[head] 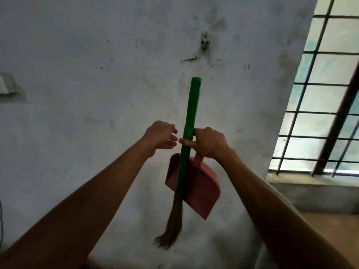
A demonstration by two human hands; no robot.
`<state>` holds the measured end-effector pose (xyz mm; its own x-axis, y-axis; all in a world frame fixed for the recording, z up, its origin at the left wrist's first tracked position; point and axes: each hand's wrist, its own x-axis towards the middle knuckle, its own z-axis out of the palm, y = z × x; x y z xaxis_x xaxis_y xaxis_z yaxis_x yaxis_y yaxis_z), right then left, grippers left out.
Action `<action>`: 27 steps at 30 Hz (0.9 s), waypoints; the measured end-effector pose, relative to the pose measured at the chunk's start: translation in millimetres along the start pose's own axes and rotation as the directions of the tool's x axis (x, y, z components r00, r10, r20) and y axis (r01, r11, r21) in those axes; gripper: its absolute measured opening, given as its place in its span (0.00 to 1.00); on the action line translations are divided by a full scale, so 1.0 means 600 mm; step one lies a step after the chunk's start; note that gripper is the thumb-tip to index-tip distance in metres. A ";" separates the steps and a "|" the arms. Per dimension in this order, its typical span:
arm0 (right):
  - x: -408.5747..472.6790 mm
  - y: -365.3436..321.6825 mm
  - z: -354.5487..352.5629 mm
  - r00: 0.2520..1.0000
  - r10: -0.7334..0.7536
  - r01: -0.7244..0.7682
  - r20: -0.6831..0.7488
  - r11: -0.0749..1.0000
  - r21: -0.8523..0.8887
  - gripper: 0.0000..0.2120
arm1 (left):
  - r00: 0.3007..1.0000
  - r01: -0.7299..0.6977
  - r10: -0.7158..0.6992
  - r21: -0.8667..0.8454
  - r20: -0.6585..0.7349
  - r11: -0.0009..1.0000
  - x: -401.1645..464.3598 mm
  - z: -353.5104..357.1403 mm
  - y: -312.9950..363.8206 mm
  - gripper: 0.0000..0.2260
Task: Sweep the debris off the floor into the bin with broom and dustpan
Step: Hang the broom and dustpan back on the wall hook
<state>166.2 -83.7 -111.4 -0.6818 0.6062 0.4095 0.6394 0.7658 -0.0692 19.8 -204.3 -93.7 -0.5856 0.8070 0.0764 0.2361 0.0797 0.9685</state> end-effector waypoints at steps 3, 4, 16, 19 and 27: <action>0.018 -0.007 -0.007 1.000 0.014 -0.013 0.026 0.999 -0.040 0.35 | 0.977 -0.208 0.209 0.027 -0.050 0.978 0.021 -0.021 0.073 0.16; 0.023 -0.011 -0.010 0.999 0.018 -0.016 0.040 0.999 -0.050 0.35 | 0.964 -0.261 0.262 0.034 -0.032 0.965 0.025 -0.027 0.095 0.17; 0.025 -0.014 -0.039 0.982 0.060 -0.047 0.181 0.996 -0.075 0.35 | 0.899 -0.348 0.407 -0.305 0.158 0.887 0.064 -0.054 0.201 0.16; 0.025 -0.007 -0.042 0.978 0.061 -0.043 0.202 0.995 -0.094 0.36 | 0.879 -0.402 0.452 -0.277 0.150 0.873 0.070 -0.040 0.208 0.12; 0.050 0.038 -0.090 0.968 0.034 -0.047 0.249 0.998 0.046 0.52 | 0.878 -0.425 0.452 -0.182 0.156 0.887 0.103 0.000 0.194 0.12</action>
<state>179.4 -59.8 -51.5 -0.7267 0.6663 0.1671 0.6536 0.7455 -0.1304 11.0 -144.9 23.5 -0.2862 0.8360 0.4682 0.3169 -0.3786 0.8696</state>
